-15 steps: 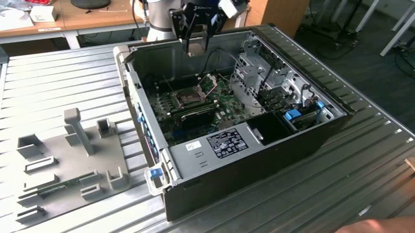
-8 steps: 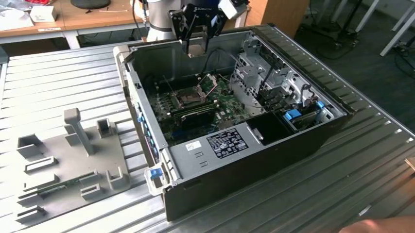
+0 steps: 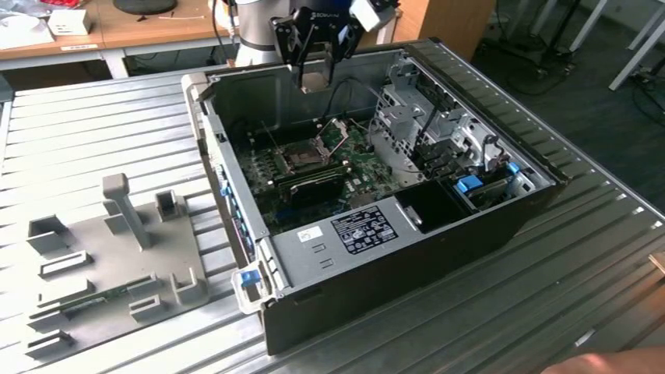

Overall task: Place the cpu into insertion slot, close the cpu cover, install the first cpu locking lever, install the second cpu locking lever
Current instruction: 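Place the cpu into insertion slot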

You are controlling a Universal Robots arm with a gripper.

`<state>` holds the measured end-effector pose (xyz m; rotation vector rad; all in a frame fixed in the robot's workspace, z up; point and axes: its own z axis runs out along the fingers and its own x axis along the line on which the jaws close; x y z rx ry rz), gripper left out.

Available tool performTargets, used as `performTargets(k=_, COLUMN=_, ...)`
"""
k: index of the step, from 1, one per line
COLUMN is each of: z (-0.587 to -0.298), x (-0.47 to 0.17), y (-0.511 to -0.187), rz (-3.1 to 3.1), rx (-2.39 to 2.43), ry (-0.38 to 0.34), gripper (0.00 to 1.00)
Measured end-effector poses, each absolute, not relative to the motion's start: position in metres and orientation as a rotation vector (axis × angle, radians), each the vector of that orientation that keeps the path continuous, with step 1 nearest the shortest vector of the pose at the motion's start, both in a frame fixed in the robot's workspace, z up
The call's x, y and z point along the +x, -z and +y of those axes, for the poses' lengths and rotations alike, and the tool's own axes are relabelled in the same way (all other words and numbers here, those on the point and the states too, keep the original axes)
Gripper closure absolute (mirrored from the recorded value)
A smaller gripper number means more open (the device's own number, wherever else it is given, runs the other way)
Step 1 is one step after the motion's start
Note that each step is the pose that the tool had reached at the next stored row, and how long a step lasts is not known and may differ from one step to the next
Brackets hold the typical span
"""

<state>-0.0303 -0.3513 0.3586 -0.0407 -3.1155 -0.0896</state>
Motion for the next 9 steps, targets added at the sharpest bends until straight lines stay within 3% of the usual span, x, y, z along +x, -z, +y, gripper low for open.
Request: performTargets(k=9, z=-0.3514, x=-0.0303, y=-0.3498, rz=-3.116, rx=-0.041, ry=0.068, gripper=0.46)
